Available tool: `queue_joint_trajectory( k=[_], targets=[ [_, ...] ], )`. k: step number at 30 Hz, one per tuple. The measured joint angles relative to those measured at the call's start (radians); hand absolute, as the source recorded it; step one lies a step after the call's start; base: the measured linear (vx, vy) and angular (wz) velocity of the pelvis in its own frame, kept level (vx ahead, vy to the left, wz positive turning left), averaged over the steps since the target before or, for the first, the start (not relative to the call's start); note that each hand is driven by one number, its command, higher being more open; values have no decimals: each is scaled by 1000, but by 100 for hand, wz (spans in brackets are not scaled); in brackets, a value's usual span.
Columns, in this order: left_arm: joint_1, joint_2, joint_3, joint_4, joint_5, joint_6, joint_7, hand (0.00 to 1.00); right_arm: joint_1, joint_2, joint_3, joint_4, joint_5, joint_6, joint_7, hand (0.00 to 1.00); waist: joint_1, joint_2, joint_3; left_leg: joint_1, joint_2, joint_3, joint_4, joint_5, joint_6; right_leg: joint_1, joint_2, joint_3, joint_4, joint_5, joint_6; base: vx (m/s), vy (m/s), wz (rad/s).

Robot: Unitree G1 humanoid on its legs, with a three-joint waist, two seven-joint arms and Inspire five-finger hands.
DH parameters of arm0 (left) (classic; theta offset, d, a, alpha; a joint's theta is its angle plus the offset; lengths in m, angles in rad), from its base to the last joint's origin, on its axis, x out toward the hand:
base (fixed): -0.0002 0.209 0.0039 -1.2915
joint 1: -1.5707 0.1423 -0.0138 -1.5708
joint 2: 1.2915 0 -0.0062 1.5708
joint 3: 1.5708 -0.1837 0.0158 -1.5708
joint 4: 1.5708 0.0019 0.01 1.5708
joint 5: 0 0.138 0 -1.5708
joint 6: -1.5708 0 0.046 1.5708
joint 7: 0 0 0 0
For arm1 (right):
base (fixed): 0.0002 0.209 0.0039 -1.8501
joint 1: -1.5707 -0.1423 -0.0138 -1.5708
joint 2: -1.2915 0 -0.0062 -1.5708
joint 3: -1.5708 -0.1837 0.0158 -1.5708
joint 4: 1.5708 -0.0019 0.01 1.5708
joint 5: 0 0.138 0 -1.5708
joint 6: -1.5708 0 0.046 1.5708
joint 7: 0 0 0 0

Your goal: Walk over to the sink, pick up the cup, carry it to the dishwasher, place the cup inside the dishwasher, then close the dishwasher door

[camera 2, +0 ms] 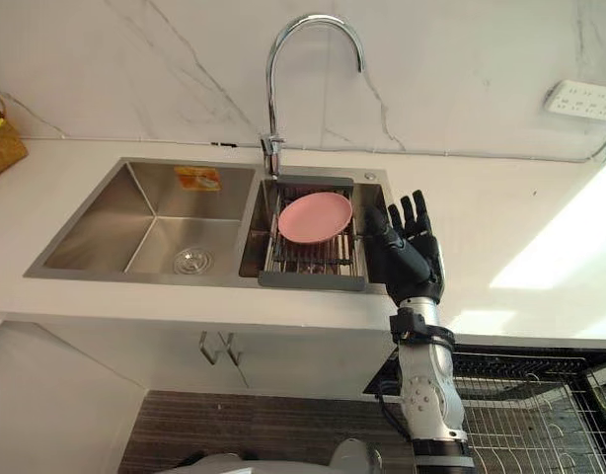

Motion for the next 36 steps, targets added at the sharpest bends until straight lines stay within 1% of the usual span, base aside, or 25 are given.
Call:
queue_joint_trajectory(
  k=[1,2,3,4,5,6,7,9,11,16,17,19,20,21,22,23,24,25,27,29,32,33,36],
  targets=[
    [0,1,0,0,6,0,0,100,0,-2,7,-1,-15,-2,-1,100,-2,0,-3,-4,7,2,-2,0,0,8,13,-2,-30,13,0,4,-14,-7],
    [1,0,6,2,26,0,-3,100,0,-2,15,-4,-34,-3,-10,100,-4,3,-8,-10,18,10,-9,1,-2,19,34,-4,-80,31,-3,10,-7,-8],
    [1,0,8,6,38,0,-7,100,0,-2,17,-4,-39,-3,-21,100,-4,9,-12,-13,22,15,-16,2,-3,22,43,-4,-103,43,-3,62,4,-9],
    [-2,-4,28,26,62,0,-14,100,-1,-3,18,-4,-40,-3,-50,100,-6,9,-19,-11,26,19,-26,5,-7,37,56,-6,-145,66,-8,91,7,-4],
    [-2,-10,46,41,77,-5,-15,100,1,-4,18,-3,-40,-3,-77,100,-8,14,-26,-8,30,21,-34,6,-10,46,65,-9,-170,83,-11,116,5,-2],
    [-2,-12,48,49,80,-9,-15,100,4,-5,17,-3,-40,-3,-87,100,-9,16,-33,-8,33,24,-38,7,-11,48,69,-11,-177,87,-13,129,-4,-1],
    [-7,-17,69,63,104,-19,-20,100,8,-8,17,-3,-41,-3,-102,100,-9,16,-41,-8,37,28,-39,13,-26,50,73,-13,-182,97,-12,150,-5,2],
    [-11,-30,84,66,150,-33,-36,100,14,-16,15,-3,-49,0,-114,100,-12,29,-42,-8,41,31,-35,18,-31,51,75,-18,-181,100,-14,150,2,5],
    [-12,-42,84,66,195,-57,-58,100,22,-19,11,3,-52,7,-124,100,-17,42,-47,-4,43,68,-32,25,-42,58,73,-23,-181,100,-13,159,26,5],
    [-12,-50,68,59,216,-81,-65,100,30,-18,8,6,-60,16,-123,100,-24,44,-48,15,44,70,-29,22,-51,81,67,-39,-174,93,-3,84,19,7],
    [-12,-49,62,57,224,-82,-65,100,31,-17,7,6,-66,16,-124,100,-28,44,-47,18,40,68,-29,20,-54,78,58,-44,-153,82,4,9,29,13],
    [-13,-48,58,56,237,-83,-64,100,32,-12,-1,5,-72,16,-123,100,-31,41,-45,16,30,74,-6,-13,-45,58,29,-52,-74,27,10,-21,44,17],
    [-16,-43,48,56,251,-83,-63,100,36,-7,-18,6,-77,16,-124,100,-31,38,-44,10,21,75,21,-47,-29,31,-2,-55,16,-16,14,-58,59,17],
    [-21,-39,37,55,258,-83,-61,100,38,-3,-34,6,-87,16,-129,100,-31,34,-41,1,13,72,54,-73,-20,-12,-38,-55,126,-41,10,-50,50,12],
    [-21,-39,34,55,261,-83,-61,100,38,-3,-37,6,-92,16,-133,100,-31,29,-38,-4,10,72,68,-81,-17,-38,-55,-54,182,-44,5,-75,54,2],
    [-21,-34,29,52,261,-81,-60,100,38,-2,-37,5,-106,13,-139,100,-32,29,-32,-6,2,71,99,-97,-10,-78,-85,-49,291,-47,-9,-60,49,-2],
    [-21,-29,23,48,260,-81,-58,100,40,-2,-37,5,-108,12,-141,100,-32,28,-30,-6,-2,69,112,-106,-6,-91,-97,-41,328,-48,-17,-79,65,-3],
    [-21,-22,20,39,256,-71,-43,100,49,-2,-38,5,-109,12,-145,100,-32,18,-24,-5,-8,64,139,-122,1,-99,-106,-7,356,-47,-18,-40,44,-2],
    [-21,-18,20,36,249,-62,-27,100,56,-1,-40,4,-109,12,-145,100,-34,13,-20,-7,-9,60,147,-129,10,-94,-103,14,348,-47,-18,-26,36,2],
    [-22,-7,23,33,247,-59,-18,100,62,0,-46,1,-124,12,-145,100,-37,8,-14,-13,-7,52,147,-128,7,-71,-80,41,290,-47,-19,-14,19,11],
    [-26,-8,26,33,232,-59,-14,100,71,0,-72,-20,-147,12,-145,100,-39,9,-14,-48,0,32,166,-131,2,3,-42,33,115,-51,-17,14,-18,18],
    [-27,-8,26,32,224,-59,-14,100,71,0,-74,-24,-147,12,-145,100,-39,9,-14,-57,1,30,173,-134,1,8,-38,33,96,-52,-14,30,-42,13],
    [-27,-14,28,25,208,-59,-19,100,73,3,-75,-32,-147,11,-154,100,-46,12,-13,-103,22,22,249,-167,-7,13,-24,29,78,-73,11,48,-56,9]
  ],
)
